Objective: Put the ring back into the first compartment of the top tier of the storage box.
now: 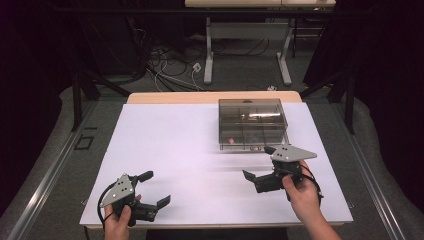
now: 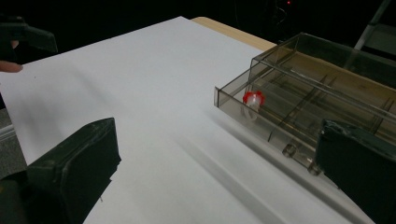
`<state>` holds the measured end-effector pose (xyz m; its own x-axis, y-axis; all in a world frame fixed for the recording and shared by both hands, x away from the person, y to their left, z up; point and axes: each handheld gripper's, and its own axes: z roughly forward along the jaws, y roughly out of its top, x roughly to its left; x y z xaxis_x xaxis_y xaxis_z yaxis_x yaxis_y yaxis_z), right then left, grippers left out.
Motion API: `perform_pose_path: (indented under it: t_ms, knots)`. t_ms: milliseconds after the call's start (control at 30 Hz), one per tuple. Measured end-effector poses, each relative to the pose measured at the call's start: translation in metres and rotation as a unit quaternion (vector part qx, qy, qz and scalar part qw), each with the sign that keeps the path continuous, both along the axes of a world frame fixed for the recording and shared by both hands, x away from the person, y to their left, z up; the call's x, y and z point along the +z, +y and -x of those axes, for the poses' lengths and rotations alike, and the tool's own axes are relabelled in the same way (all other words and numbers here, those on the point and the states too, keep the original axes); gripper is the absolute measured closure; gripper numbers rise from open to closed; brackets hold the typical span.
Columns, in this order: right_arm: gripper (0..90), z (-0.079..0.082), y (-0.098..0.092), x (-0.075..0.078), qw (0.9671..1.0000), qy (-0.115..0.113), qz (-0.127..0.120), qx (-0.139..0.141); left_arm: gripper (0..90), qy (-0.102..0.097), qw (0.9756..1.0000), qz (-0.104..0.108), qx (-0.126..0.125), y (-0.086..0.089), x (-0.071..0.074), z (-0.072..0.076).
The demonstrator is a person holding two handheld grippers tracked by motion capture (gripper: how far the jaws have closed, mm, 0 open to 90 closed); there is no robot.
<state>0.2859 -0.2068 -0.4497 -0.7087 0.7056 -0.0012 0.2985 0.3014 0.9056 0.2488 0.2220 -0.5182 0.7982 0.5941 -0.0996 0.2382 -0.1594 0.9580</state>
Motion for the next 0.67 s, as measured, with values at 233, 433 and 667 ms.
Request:
perform_pose_path:
  t_ms: [233, 433, 667]
  knots:
    - [0.0, 0.012, -0.014, -0.021, 1.0000, 0.000, -0.001, -0.003, 0.2, 0.000, 1.0000, -0.001, 0.000, 0.000, 0.000, 0.000]
    - [0.0, 0.020, -0.025, -0.036, 0.9998, 0.008, 0.001, -0.021, 0.2, 0.000, 1.0000, -0.001, 0.001, 0.000, 0.000, -0.001]
    - [0.0, 0.030, -0.037, -0.051, 0.9994, 0.011, -0.001, -0.032, 0.2, 0.000, 1.0000, -0.003, -0.002, 0.000, 0.000, -0.001]
